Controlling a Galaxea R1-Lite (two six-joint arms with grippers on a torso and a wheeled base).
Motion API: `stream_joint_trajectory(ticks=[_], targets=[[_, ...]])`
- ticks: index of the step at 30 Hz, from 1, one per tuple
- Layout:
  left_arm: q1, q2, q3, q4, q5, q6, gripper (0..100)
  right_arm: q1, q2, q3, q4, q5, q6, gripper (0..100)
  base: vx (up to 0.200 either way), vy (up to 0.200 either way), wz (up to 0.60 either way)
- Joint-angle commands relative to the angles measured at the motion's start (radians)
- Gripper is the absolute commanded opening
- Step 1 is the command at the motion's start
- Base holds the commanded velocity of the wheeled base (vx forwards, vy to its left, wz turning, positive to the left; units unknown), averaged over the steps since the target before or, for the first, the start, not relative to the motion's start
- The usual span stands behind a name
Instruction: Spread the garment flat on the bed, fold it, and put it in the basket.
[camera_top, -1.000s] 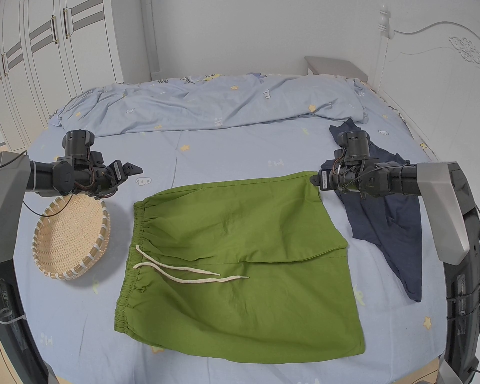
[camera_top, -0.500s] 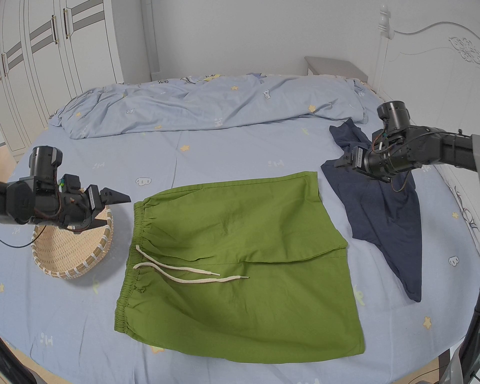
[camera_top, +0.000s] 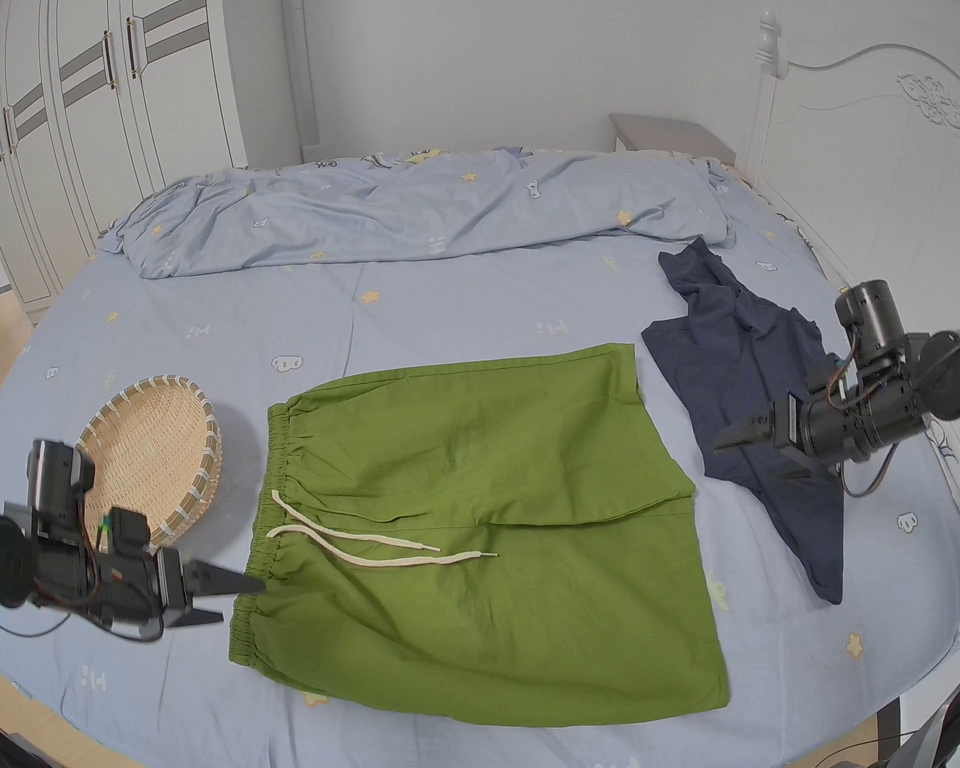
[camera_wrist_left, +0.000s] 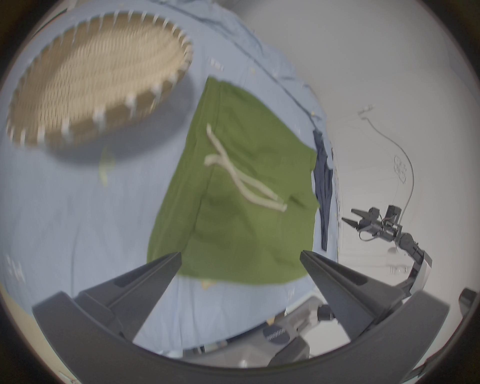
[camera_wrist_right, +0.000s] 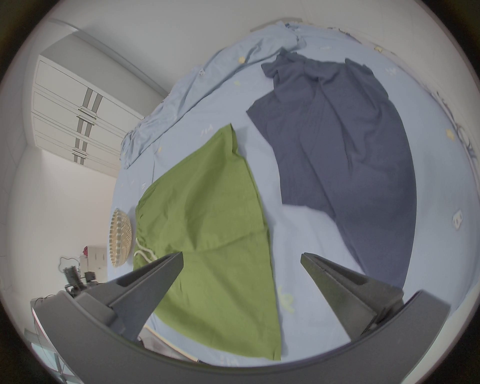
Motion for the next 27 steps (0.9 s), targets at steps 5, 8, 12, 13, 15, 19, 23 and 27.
stream_joint_trajectory(ticks=[5,8,12,13,15,19,23,27], targets=[[0.0,0.057,0.241,-0.046,-0.053,0.09,100,0.025,-0.166,0.231,-0.06,0.061,0.008,100,0.0,0.0,0.0],[0.004,0.097,0.244,-0.071,-0.044,0.101,100,0.028,-0.166,0.231,-0.06,0.061,0.008,100,0.0,0.0,0.0],[0.021,0.126,0.242,-0.102,-0.036,0.112,100,0.045,-0.166,0.234,-0.06,0.061,0.011,100,0.0,0.0,0.0],[0.027,0.139,0.242,-0.118,-0.034,0.115,100,0.046,-0.166,0.234,-0.06,0.061,0.01,100,0.0,0.0,0.0],[0.037,0.17,0.242,-0.14,-0.028,0.118,100,0.046,-0.165,0.234,-0.06,0.06,0.01,100,0.0,0.0,0.0],[0.058,0.218,0.242,-0.175,-0.014,0.125,100,0.048,-0.168,0.236,-0.058,0.06,0.01,100,0.0,0.0,0.0],[0.057,0.233,0.238,-0.184,-0.011,0.127,100,0.048,-0.168,0.239,-0.06,0.06,0.01,100,0.0,0.0,0.0],[0.058,0.273,0.216,-0.201,-0.01,0.127,100,0.046,-0.166,0.24,-0.06,0.06,0.01,100,0.0,0.0,0.0]])
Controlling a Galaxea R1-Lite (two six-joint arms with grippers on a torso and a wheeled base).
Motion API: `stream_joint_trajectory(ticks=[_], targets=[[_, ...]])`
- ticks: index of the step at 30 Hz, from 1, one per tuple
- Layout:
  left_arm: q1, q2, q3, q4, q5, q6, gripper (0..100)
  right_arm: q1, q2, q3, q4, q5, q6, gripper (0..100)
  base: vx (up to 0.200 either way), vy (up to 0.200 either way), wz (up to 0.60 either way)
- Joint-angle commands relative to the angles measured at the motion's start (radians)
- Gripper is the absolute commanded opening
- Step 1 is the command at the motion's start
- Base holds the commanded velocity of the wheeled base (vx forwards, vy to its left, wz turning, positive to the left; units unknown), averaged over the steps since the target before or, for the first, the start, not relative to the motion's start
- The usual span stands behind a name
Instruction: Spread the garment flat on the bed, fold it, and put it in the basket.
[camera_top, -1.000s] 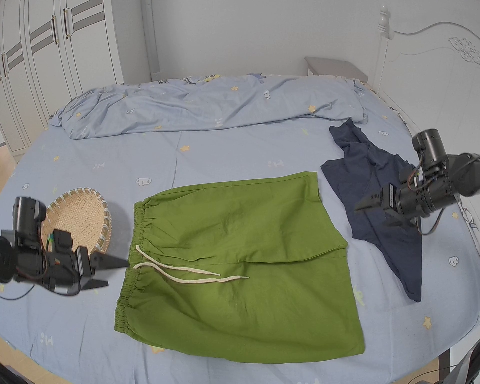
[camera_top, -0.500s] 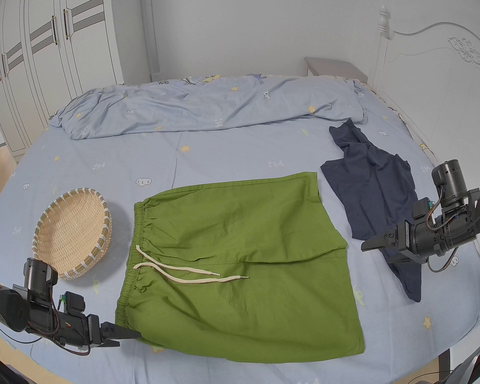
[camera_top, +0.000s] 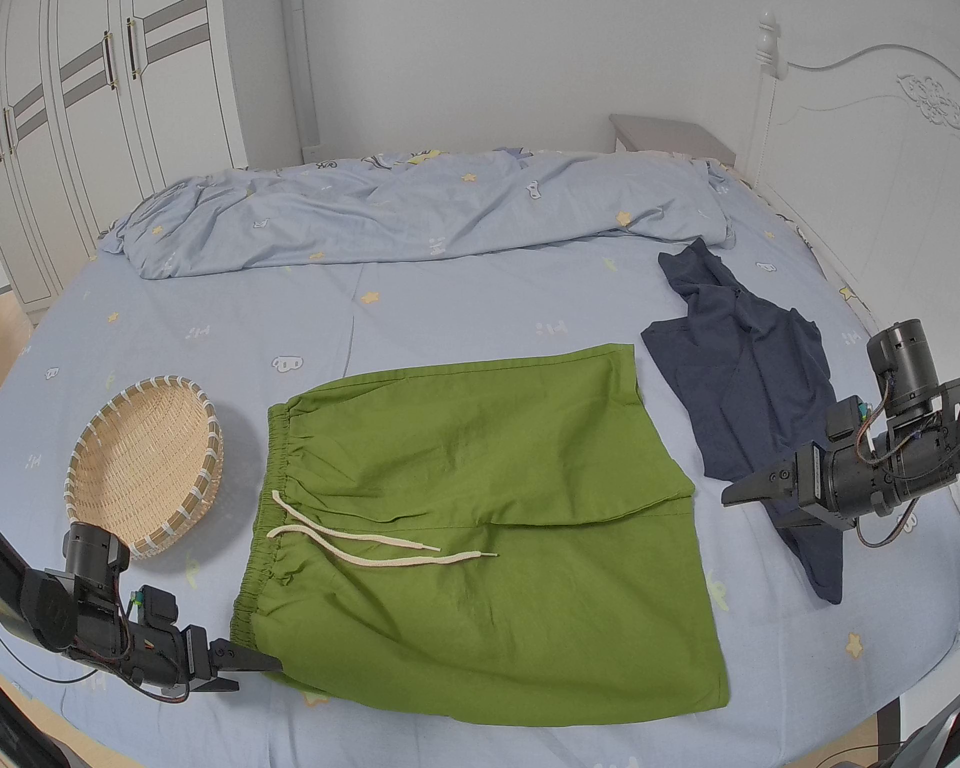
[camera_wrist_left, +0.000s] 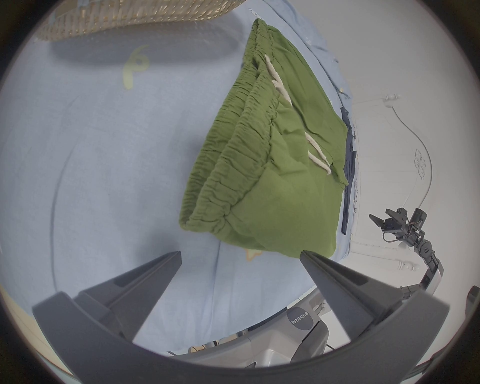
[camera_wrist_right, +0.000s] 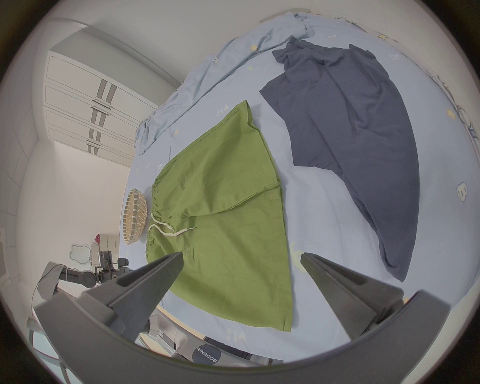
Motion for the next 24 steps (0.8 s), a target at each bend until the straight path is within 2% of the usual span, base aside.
stream_joint_trajectory(ticks=[1,6,19,20,24], targets=[[0.003,0.058,-0.019,-0.015,0.0,0.0,100,0.0,0.003,0.001,0.0,0.0,0.0,100,0.0,0.0,0.0],[0.003,0.092,-0.031,-0.115,-0.001,-0.002,100,0.001,0.002,0.001,0.0,0.0,0.0,100,0.0,0.0,0.0],[0.0,0.108,-0.039,-0.172,0.0,0.0,100,0.001,0.008,0.002,0.0,0.0,0.0,100,0.0,0.0,0.0],[0.0,0.108,-0.039,-0.172,0.002,0.0,0,0.001,0.008,0.002,0.0,0.0,0.0,100,0.0,0.0,0.0],[0.006,0.103,-0.033,-0.172,0.002,0.001,0,0.0,0.008,0.002,0.0,0.0,0.0,100,0.0,0.0,0.0]])
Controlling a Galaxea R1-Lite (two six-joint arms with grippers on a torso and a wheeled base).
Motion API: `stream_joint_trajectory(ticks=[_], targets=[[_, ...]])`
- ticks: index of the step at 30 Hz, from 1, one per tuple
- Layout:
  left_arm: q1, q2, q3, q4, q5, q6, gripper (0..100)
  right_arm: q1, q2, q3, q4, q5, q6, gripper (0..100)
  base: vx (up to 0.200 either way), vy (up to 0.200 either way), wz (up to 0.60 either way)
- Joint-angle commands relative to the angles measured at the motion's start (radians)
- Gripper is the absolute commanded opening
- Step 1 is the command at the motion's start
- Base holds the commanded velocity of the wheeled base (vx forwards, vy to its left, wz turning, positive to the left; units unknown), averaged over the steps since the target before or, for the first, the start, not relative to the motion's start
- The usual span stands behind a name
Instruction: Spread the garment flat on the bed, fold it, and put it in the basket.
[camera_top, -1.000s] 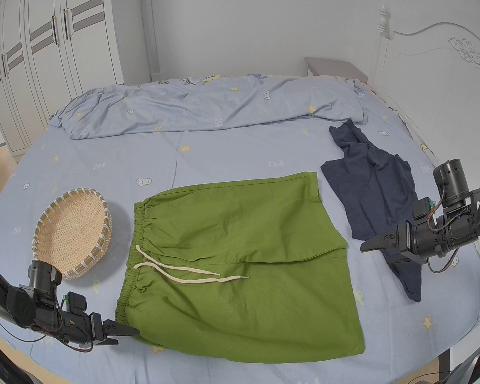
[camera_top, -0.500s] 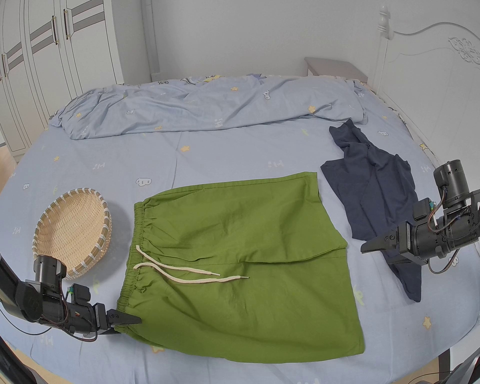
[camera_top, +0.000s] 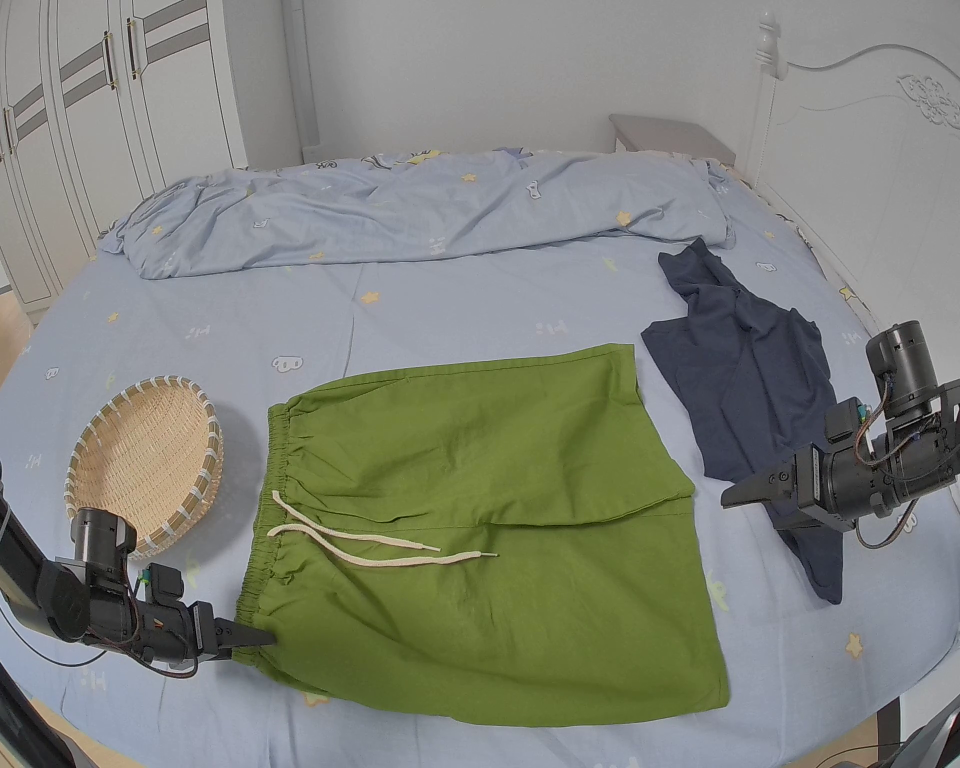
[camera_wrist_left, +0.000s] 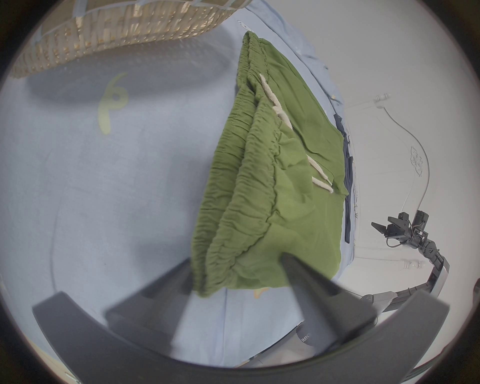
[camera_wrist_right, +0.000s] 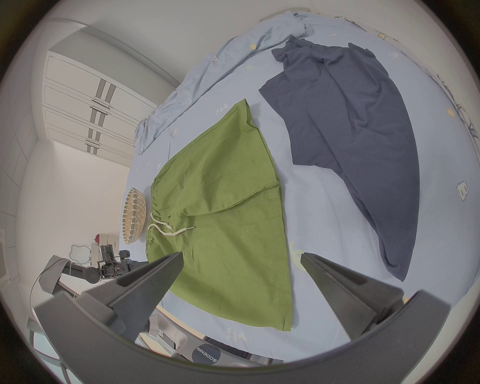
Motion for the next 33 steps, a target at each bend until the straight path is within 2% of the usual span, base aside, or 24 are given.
stream_joint_trajectory(ticks=[1,3,5,8,13,15,16,18,19,21,25,28,29,31,33], targets=[[0.007,-0.003,0.01,0.0,0.001,0.001,0,-0.002,0.005,-0.001,0.0,0.001,0.0,100,0.0,0.0,0.0],[0.012,-0.006,0.018,0.0,0.007,0.006,0,-0.002,0.006,-0.001,0.0,0.001,0.0,100,0.0,0.0,0.0],[0.016,-0.019,0.06,0.0,0.062,0.035,0,-0.002,0.006,-0.001,0.0,0.001,0.0,100,0.0,0.0,0.0],[0.018,-0.033,0.087,0.0,0.09,0.058,0,-0.002,0.006,0.001,0.0,0.001,-0.002,100,0.0,0.0,0.0],[0.05,-0.067,0.122,0.0,0.091,0.095,0,-0.001,0.006,0.025,0.003,0.004,-0.008,100,0.0,0.0,0.0],[0.122,-0.081,0.13,0.001,0.087,0.155,0,-0.001,0.015,0.091,0.008,0.005,-0.057,100,0.0,0.0,0.0],[0.122,-0.081,0.13,0.001,0.087,0.155,0,-0.001,0.015,0.091,0.008,0.005,-0.057,100,0.0,0.0,0.0],[0.157,-0.075,0.13,0.001,0.082,0.205,0,-0.001,0.052,0.16,0.003,0.008,-0.128,100,0.0,0.0,0.0],[0.157,-0.073,0.13,0.001,0.082,0.207,0,-0.001,0.054,0.164,0.003,0.008,-0.132,100,0.0,0.0,0.0],[0.159,-0.07,0.132,0.001,0.081,0.21,0,-0.001,0.095,0.216,0.0,0.016,-0.207,100,0.0,0.0,0.0],[0.151,-0.073,0.136,0.001,0.078,0.21,0,0.001,0.107,0.263,0.0,0.08,-0.24,100,0.0,0.0,0.0],[0.148,-0.073,0.139,0.001,0.078,0.21,0,0.001,0.107,0.317,-0.002,0.182,-0.272,100,0.0,0.0,0.0],[0.148,-0.073,0.139,0.001,0.078,0.21,0,0.001,0.107,0.317,-0.002,0.182,-0.272,100,0.0,0.0,0.0],[0.147,-0.073,0.139,0.001,0.078,0.21,0,0.001,0.127,0.346,0.0,0.205,-0.358,100,0.0,0.0,0.0],[0.147,-0.075,0.139,0.001,0.078,0.21,0,0.001,0.149,0.363,-0.002,0.211,-0.398,100,0.0,0.0,0.0]])
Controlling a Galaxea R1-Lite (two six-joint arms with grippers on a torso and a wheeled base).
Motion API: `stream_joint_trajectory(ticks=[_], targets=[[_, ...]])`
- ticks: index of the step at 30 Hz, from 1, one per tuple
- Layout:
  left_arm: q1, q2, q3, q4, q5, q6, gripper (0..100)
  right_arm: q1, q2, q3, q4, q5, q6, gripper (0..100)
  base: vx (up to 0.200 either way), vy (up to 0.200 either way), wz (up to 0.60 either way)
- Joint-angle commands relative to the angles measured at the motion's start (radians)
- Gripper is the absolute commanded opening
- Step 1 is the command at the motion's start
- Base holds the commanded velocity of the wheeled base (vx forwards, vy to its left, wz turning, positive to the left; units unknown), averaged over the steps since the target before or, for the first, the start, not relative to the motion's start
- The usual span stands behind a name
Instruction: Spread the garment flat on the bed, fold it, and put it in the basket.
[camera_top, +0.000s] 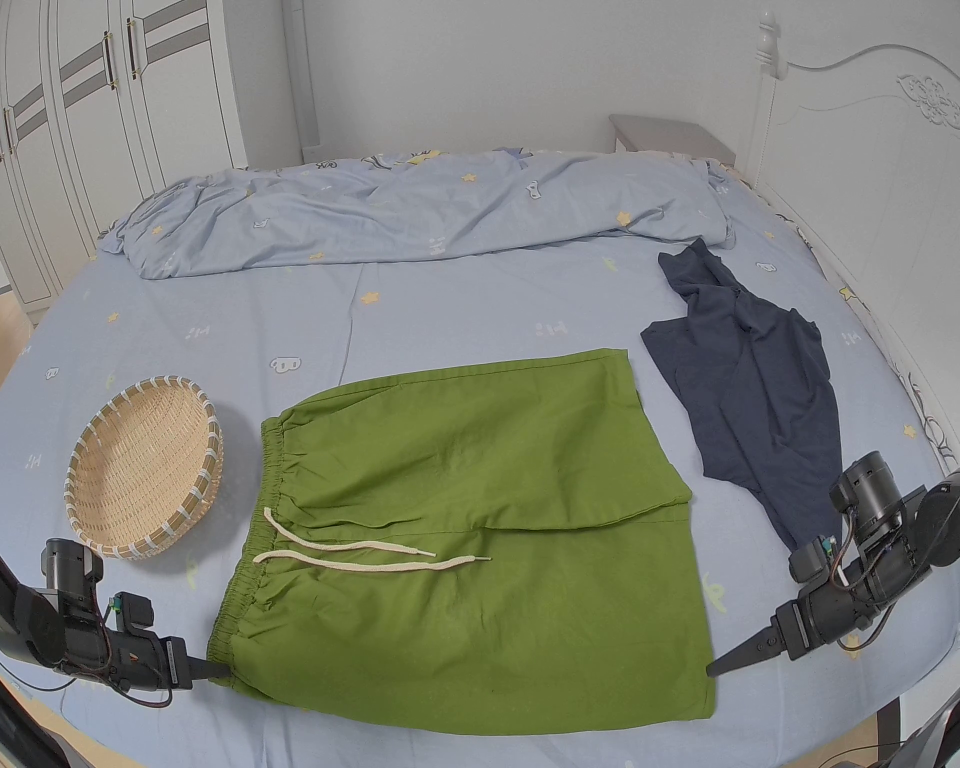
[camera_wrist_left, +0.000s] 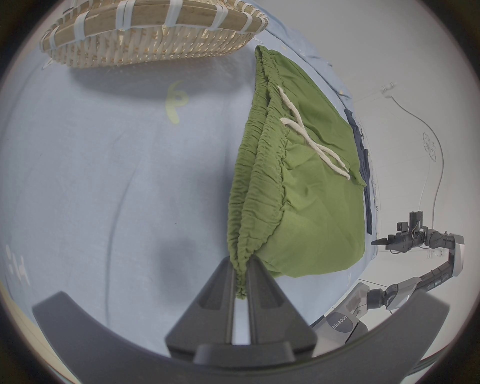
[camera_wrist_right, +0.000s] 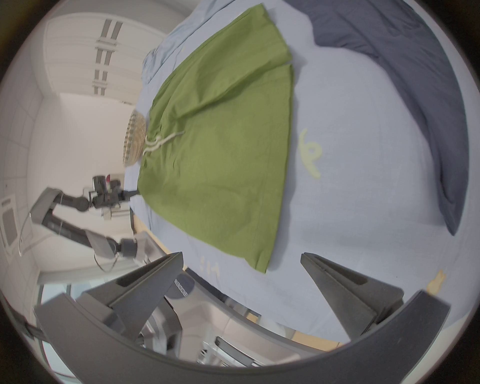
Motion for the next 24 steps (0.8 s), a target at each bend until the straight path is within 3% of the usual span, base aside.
stream_joint_trajectory(ticks=[1,6,13,24], targets=[[-0.002,-0.002,0.002,0.0,0.0,0.0,0,0.002,0.063,0.058,0.0,0.023,-0.07,100,0.0,0.0,0.0],[-0.002,-0.002,0.002,0.0,0.0,0.0,0,0.022,0.126,0.081,-0.053,0.072,-0.076,100,0.0,0.0,0.0],[-0.015,-0.002,0.004,0.0,0.0,0.0,0,0.08,0.211,0.133,-0.205,0.07,-0.072,100,0.0,0.0,0.0],[-0.015,0.0,0.005,0.0,0.001,0.002,0,0.114,0.244,0.136,-0.259,0.072,-0.068,100,0.0,0.0,0.0]])
